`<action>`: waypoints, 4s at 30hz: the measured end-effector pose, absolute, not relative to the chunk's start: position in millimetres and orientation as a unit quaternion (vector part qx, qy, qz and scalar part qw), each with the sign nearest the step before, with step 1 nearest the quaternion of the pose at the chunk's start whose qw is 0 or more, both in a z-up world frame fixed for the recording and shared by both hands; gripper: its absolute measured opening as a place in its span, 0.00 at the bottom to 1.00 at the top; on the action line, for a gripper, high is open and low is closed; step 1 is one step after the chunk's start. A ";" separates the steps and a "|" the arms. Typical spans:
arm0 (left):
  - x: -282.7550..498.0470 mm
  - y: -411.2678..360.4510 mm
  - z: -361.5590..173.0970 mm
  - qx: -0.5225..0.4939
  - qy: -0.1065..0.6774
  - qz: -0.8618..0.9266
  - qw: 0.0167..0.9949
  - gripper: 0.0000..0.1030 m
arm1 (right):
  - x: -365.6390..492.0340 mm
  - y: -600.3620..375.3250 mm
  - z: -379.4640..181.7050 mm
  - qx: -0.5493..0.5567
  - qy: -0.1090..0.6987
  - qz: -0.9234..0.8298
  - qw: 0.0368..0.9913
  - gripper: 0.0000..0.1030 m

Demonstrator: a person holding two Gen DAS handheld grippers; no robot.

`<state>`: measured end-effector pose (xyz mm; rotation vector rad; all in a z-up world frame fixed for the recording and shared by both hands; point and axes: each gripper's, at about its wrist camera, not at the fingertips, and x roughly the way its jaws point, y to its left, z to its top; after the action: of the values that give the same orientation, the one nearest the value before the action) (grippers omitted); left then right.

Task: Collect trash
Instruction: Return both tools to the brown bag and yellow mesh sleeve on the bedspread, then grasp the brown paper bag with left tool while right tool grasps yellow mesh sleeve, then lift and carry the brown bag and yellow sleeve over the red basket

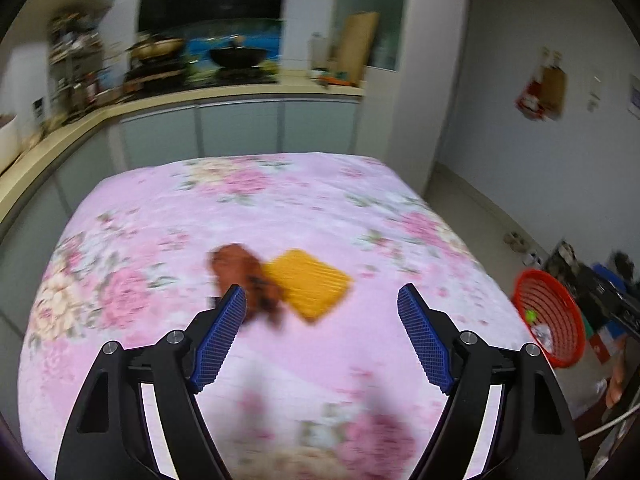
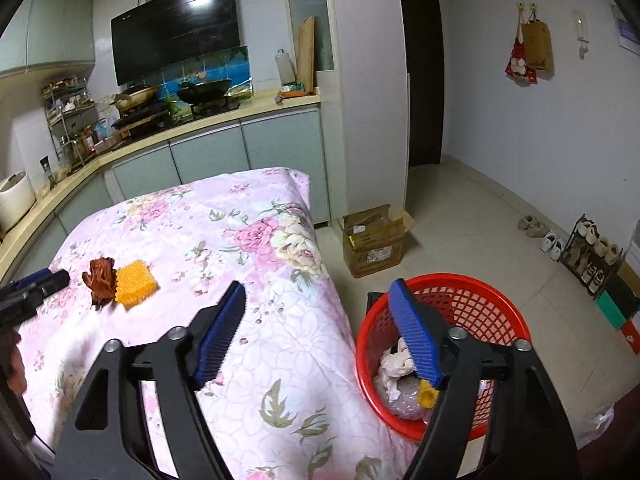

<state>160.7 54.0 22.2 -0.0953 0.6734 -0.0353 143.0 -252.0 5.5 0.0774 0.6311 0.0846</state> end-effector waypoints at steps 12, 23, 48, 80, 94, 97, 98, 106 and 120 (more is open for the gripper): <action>201.1 112.8 12.1 -0.132 0.358 0.006 0.924 0.73 | 150.3 -235.2 10.8 0.043 0.305 0.066 0.949 0.72; 253.7 87.4 -45.3 -0.131 0.419 -0.002 0.898 0.72 | 157.5 -243.2 -0.4 0.050 0.322 0.054 0.944 0.72; 183.2 125.1 0.7 -0.123 0.356 0.035 0.926 0.27 | 182.4 -152.4 -11.8 0.041 0.342 0.185 0.920 0.72; 167.3 151.3 21.4 -0.167 0.335 0.034 0.927 0.27 | 255.3 4.8 -77.3 -0.106 0.406 0.311 0.853 0.30; 171.0 142.1 16.7 -0.150 0.340 0.034 0.928 0.27 | 229.0 -15.5 -46.7 -0.102 0.366 0.303 0.874 0.16; 171.9 138.6 14.8 -0.145 0.342 0.032 0.928 0.27 | 222.8 -25.2 -35.9 -0.093 0.355 0.297 0.882 0.16; 172.4 137.1 13.9 -0.143 0.343 0.031 0.928 0.27 | 221.1 -29.3 -32.2 -0.089 0.351 0.294 0.885 0.16; 173.5 126.2 11.9 -0.132 0.347 0.024 0.928 0.27 | 213.0 -56.1 -14.6 -0.063 0.339 0.270 0.899 0.16; 173.1 90.4 6.4 -0.091 0.346 0.000 0.934 0.27 | 184.6 -120.8 18.6 -0.013 0.306 0.239 0.922 0.16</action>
<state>173.1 90.4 6.4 -0.1870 0.7082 0.0002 184.6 -120.8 18.6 -0.0261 0.6276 0.4914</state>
